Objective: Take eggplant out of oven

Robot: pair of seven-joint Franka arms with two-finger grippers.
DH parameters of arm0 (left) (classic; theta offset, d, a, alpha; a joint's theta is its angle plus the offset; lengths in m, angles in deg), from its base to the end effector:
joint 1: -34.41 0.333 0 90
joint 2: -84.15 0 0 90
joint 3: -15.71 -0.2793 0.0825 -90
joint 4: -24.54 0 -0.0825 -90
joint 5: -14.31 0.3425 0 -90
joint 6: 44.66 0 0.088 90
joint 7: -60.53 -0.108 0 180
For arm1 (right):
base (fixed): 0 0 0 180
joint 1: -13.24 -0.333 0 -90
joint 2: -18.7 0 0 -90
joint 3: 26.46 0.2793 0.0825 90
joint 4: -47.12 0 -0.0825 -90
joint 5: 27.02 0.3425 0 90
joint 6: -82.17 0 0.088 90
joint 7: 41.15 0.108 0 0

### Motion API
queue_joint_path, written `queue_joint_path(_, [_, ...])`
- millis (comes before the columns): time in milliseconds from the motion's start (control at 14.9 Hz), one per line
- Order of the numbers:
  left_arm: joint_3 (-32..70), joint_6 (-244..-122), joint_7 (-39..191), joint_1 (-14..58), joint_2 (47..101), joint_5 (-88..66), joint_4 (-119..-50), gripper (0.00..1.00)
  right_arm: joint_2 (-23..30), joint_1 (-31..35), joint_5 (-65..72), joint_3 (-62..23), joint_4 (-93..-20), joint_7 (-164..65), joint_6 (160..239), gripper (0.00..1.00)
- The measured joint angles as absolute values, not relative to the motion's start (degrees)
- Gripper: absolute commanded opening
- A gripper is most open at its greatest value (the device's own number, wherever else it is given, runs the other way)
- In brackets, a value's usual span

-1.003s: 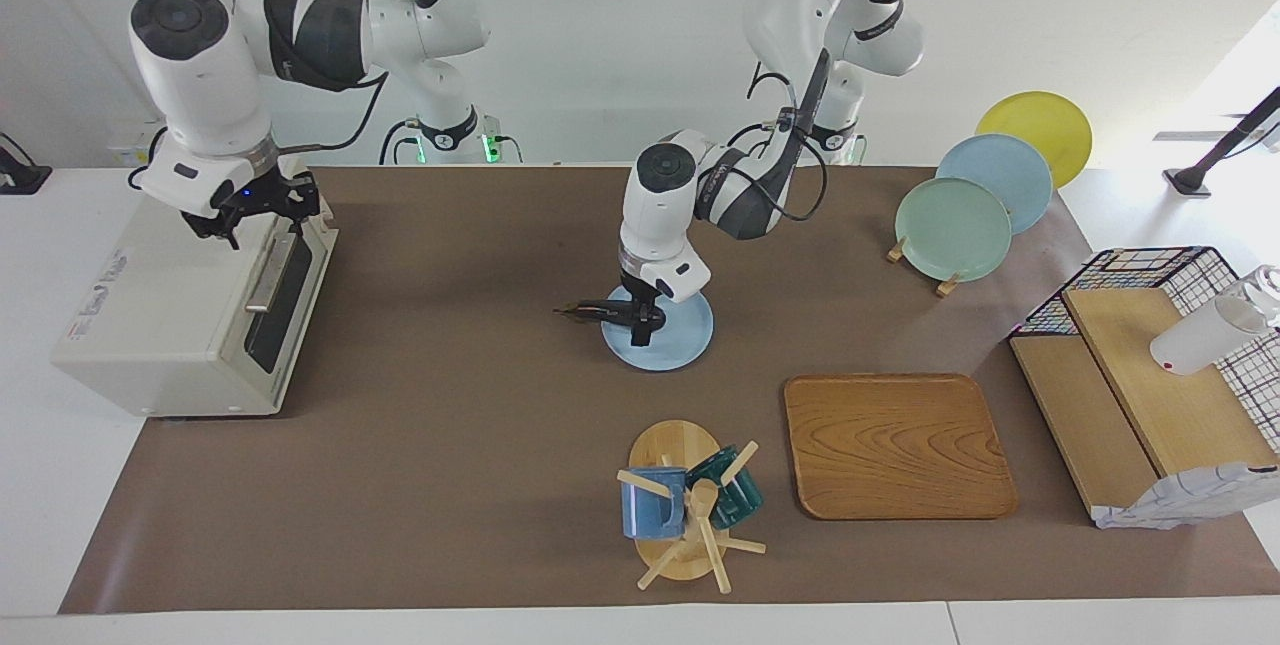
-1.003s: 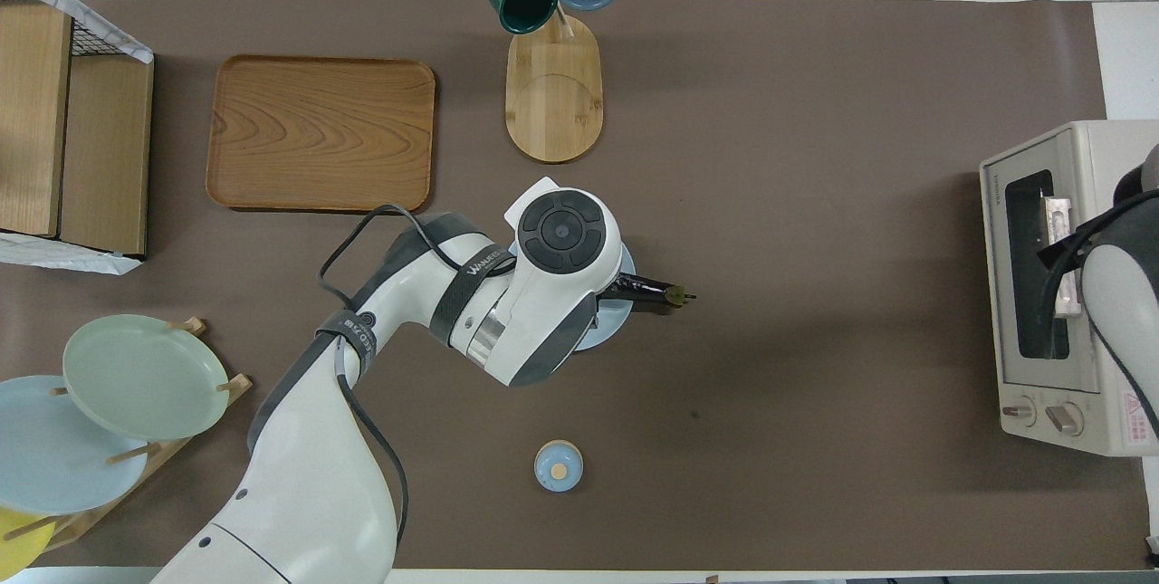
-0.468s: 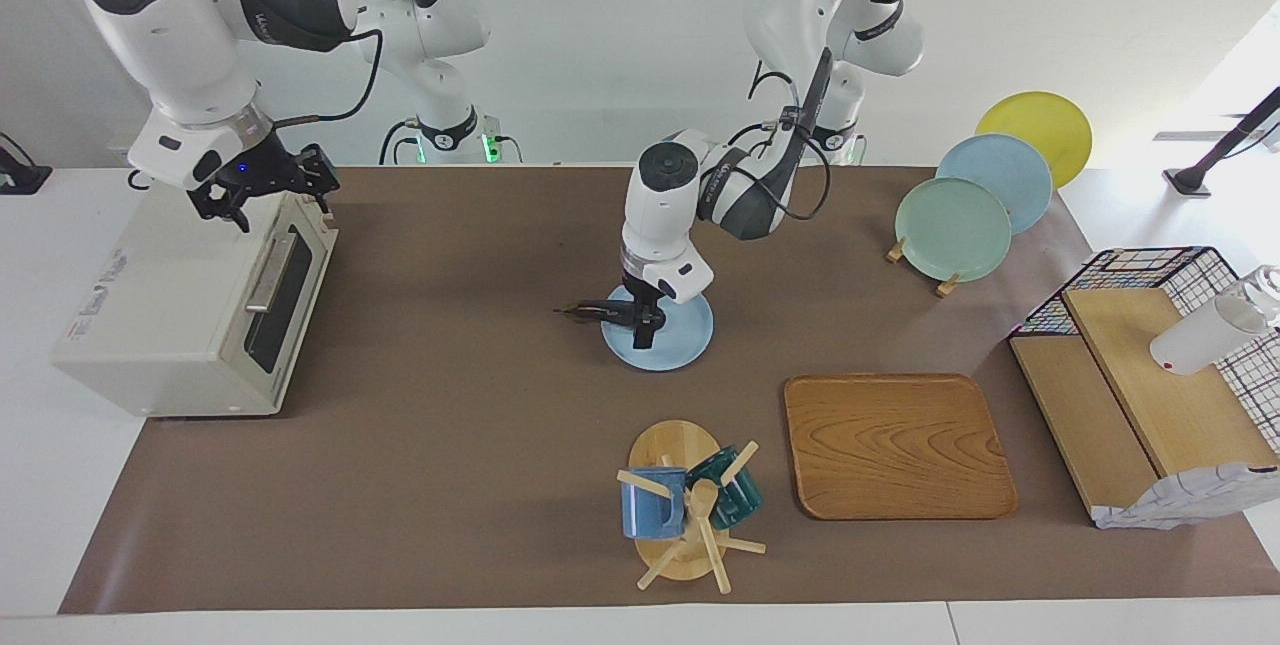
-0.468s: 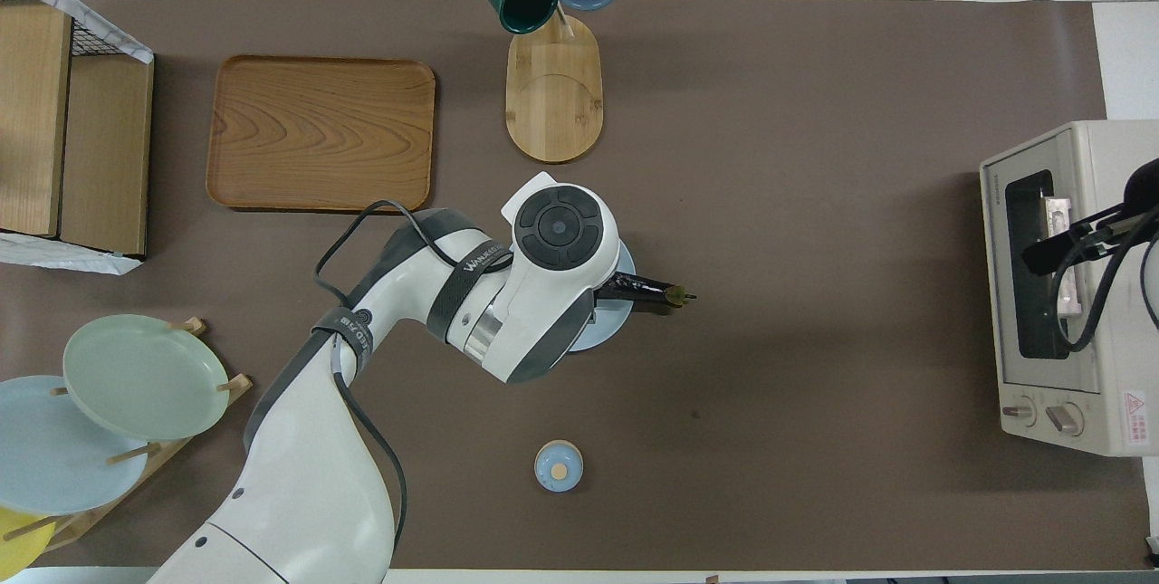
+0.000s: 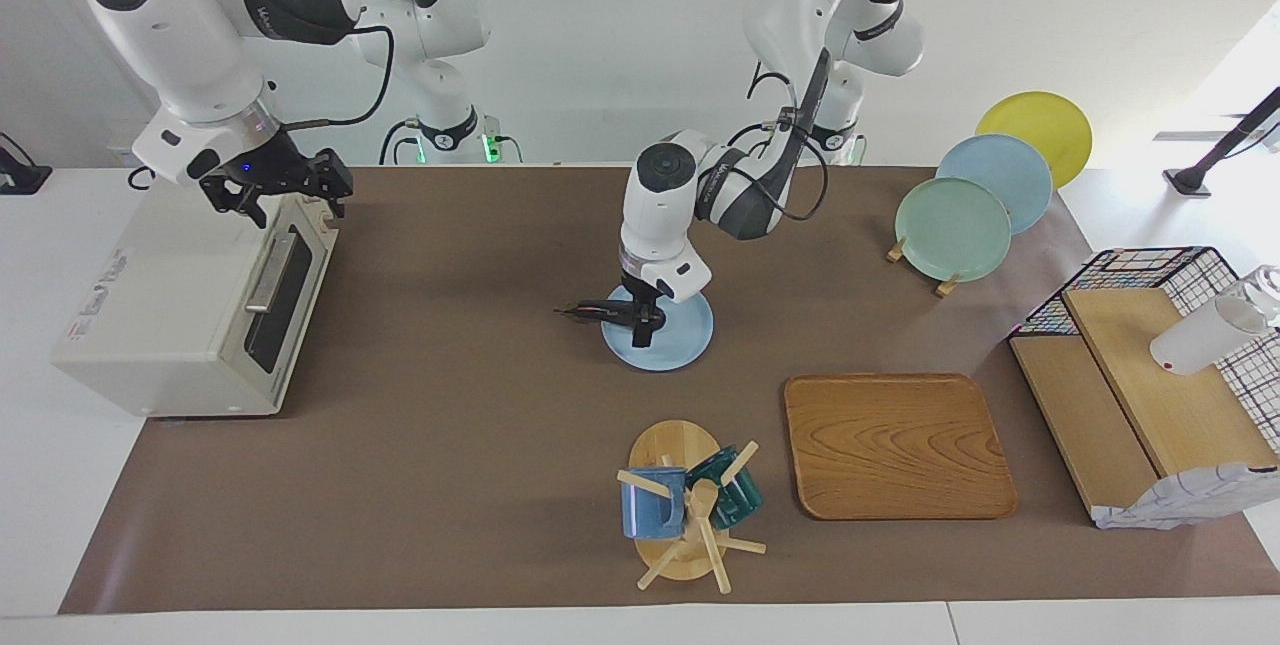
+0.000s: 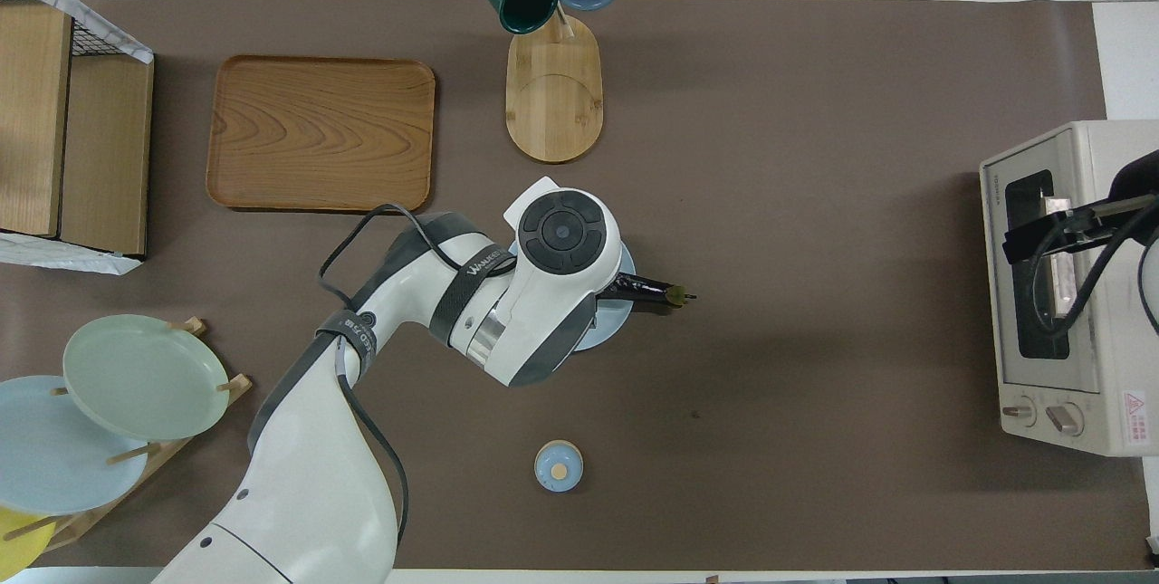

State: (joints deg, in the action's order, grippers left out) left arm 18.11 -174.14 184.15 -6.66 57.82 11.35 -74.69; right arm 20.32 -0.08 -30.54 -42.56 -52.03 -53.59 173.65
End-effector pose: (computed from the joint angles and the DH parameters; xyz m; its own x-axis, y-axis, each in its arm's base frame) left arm 0.4503 -0.4256 0.3132 0.1355 0.9869 -0.0877 0.9907 -0.1340 0.0226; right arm 0.5003 -0.0323 0.5343 0.9786 0.1703 -0.1155 0.1747 -0.9842 0.0288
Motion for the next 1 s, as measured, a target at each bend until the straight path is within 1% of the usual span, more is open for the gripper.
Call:
queue_joint_path(67, [18.1,-174.1,184.2,-6.7,57.8,11.3,-74.7,0.71,20.3,-0.1,-29.8,-42.5,-52.0,-53.2,173.6,1.00])
queue_joint_path(134, [18.1,-174.1,184.3,-6.7,57.8,11.3,-74.8,0.45,20.3,0.0,-28.9,-42.5,-52.0,-52.8,173.6,1.00])
queue_joint_path(268, [18.1,-174.1,184.3,-6.7,57.8,11.3,-74.8,0.10,20.3,0.5,-28.2,-42.6,-52.0,-52.5,173.6,1.00])
queue_joint_path(334, [18.1,-174.1,184.3,-6.7,57.8,11.3,-74.8,0.00,20.3,0.8,-28.1,-42.6,-52.0,-52.2,173.6,1.00])
queue_joint_path(669, [17.6,-173.5,182.7,-6.3,58.7,11.4,-74.6,0.00,20.2,1.6,-28.1,-42.6,-52.0,-51.7,173.6,1.00])
queue_joint_path(803, [17.4,-171.6,180.5,-5.1,60.6,11.4,-74.3,0.00,20.2,1.8,-28.1,-42.6,-52.0,-51.6,173.6,1.00])
queue_joint_path(1003, [17.2,-166.8,172.0,-0.9,65.4,11.6,-73.8,0.00,20.2,2.8,-28.1,-42.6,-52.0,-51.5,173.6,1.00])
